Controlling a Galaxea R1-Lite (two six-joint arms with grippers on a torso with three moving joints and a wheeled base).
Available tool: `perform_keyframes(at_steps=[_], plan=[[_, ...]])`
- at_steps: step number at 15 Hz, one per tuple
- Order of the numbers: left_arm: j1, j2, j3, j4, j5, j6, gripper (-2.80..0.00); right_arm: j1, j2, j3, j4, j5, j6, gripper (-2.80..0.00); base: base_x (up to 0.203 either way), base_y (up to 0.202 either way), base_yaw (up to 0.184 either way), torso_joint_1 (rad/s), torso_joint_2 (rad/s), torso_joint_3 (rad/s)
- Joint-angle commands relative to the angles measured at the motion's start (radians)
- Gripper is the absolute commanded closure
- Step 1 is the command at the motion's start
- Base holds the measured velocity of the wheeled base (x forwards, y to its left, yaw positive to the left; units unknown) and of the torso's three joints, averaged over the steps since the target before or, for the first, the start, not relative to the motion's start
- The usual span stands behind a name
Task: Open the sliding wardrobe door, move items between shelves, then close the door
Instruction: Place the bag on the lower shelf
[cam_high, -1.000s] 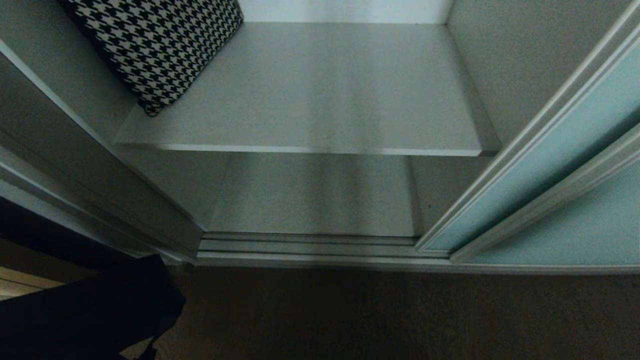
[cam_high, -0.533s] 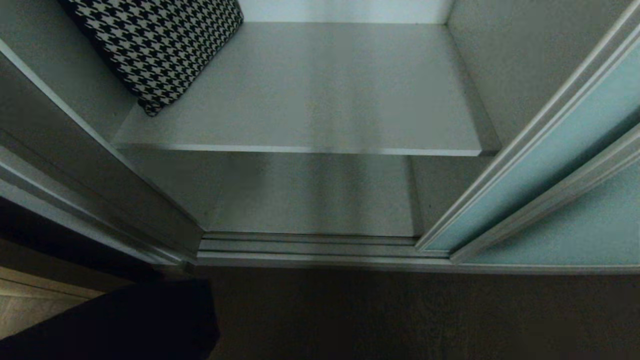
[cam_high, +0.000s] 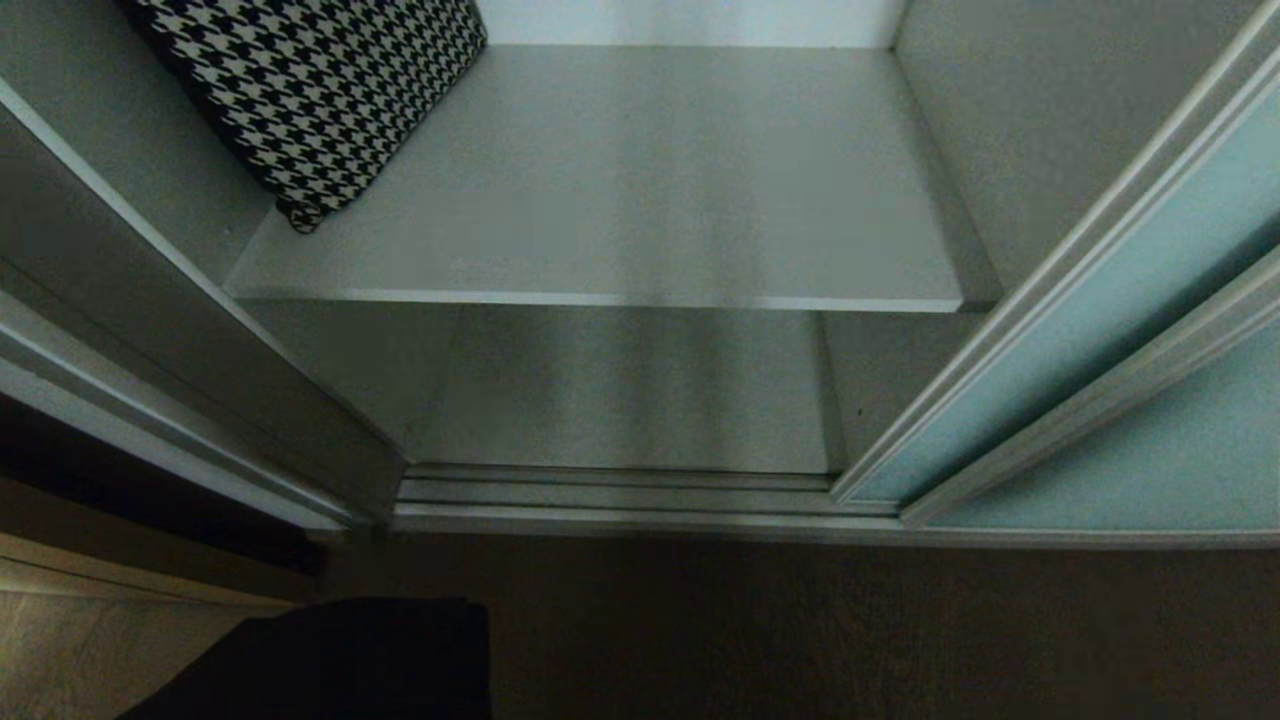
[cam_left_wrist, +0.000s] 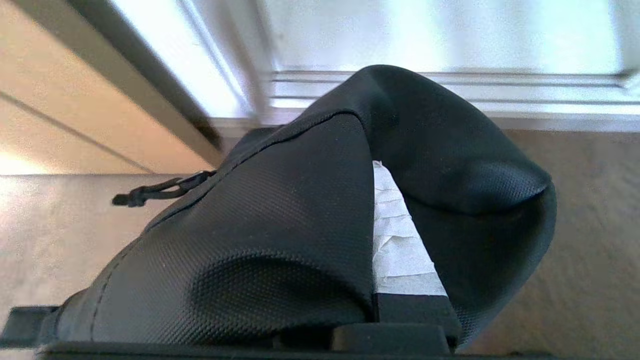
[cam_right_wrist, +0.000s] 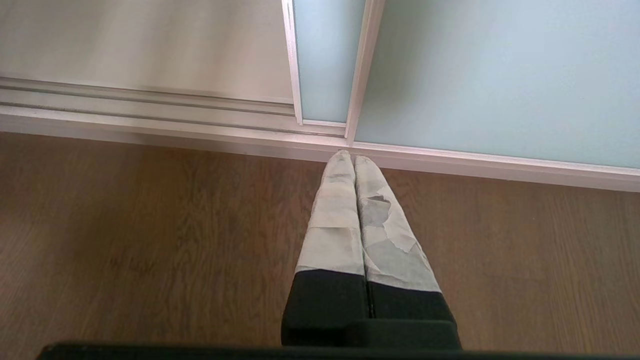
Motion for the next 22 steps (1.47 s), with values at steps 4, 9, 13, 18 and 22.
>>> perform_keyframes(at_steps=[4,9,13,18,22], plan=[[0.0,0.0,0.08,-0.066,-0.036,0.001,0.0,0.0,-0.003,0.0,-0.001,0.0,-0.001,0.0,0.0,0.0,0.0,0.0,0.0,0.0],[0.0,0.0,0.098,-0.096,-0.065,-0.002,0.0,0.0,-0.003,0.0,-0.001,0.0,0.001,0.0,0.0,0.0,0.0,0.0,0.0,0.0],[0.0,0.0,0.098,-0.099,-0.06,0.01,0.0,0.0,-0.003,0.002,-0.001,0.0,-0.001,0.0,0.0,0.0,0.0,0.0,0.0,0.0],[0.0,0.0,0.15,-0.203,-0.069,0.012,0.0,0.0,-0.003,0.0,-0.001,0.0,-0.001,0.0,0.0,0.0,0.0,0.0,0.0,0.0],[0.0,0.0,0.151,-0.206,-0.069,0.014,0.0,0.0,-0.003,0.0,-0.001,0.0,-0.001,0.0,0.0,0.0,0.0,0.0,0.0,0.0]])
